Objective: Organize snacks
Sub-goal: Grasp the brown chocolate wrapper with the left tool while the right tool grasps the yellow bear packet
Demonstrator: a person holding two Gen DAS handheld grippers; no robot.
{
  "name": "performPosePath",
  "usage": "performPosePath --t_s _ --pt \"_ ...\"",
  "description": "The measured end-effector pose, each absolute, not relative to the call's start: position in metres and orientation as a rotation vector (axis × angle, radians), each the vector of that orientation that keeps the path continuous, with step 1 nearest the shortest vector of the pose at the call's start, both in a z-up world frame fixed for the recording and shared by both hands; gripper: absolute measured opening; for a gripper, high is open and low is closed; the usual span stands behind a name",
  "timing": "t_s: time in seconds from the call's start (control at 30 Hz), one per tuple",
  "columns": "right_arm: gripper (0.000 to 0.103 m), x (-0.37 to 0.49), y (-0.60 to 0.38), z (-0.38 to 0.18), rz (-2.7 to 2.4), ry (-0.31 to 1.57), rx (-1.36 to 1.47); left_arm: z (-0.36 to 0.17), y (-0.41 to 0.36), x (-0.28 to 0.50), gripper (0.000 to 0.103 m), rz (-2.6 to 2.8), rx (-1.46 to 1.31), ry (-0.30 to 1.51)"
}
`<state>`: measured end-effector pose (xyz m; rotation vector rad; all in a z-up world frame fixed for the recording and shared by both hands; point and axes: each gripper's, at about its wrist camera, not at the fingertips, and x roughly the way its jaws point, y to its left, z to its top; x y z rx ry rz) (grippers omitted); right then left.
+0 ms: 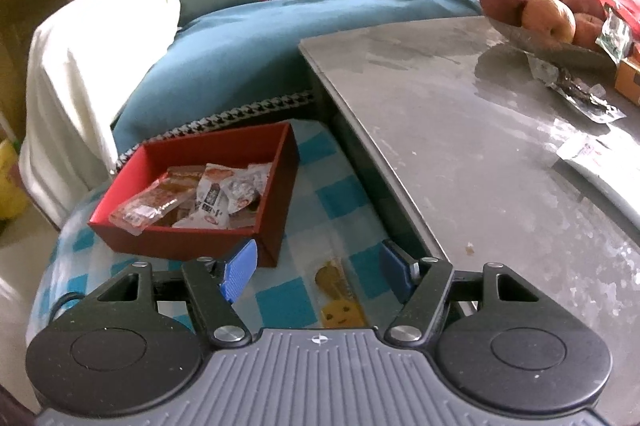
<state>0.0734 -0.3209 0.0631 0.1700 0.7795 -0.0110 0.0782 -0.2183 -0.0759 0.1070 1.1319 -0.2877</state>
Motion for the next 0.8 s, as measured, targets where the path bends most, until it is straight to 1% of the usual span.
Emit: performPosePath --t_s 0.1,0.17,0.27,0.33,0.47,0.53,0.73,0.8 --pt "0.072 0.075 -0.317 0.062 -0.005 0.789 0.155 -0.074 -0.203 0.073 0.034 -0.296 0.148 1.156" --pt "0.072 0.076 -0.313 0.062 0.003 0.793 0.144 -0.073 -0.191 0.07 0.033 -0.304 0.168 1.167" --pt "0.072 0.078 -0.305 0.058 0.013 0.806 0.122 -0.069 -0.176 0.068 0.029 -0.308 0.209 1.155" --pt "0.071 0.079 -0.299 0.054 0.017 0.821 0.103 -0.064 -0.164 0.068 0.025 -0.308 0.212 1.148" --pt "0.07 0.085 -0.289 0.046 0.022 0.851 0.076 -0.054 -0.146 0.068 0.022 -0.322 0.226 1.131" --pt "0.07 0.088 -0.285 0.04 0.021 0.869 0.063 -0.053 -0.139 0.068 0.018 -0.333 0.25 1.118" --pt "0.071 0.1 -0.289 0.009 -0.015 0.984 0.053 -0.053 -0.121 0.069 0.019 -0.388 0.227 1.121" --pt "0.071 0.103 -0.291 -0.003 -0.031 1.026 0.058 -0.055 -0.12 0.07 0.023 -0.421 0.209 1.129"
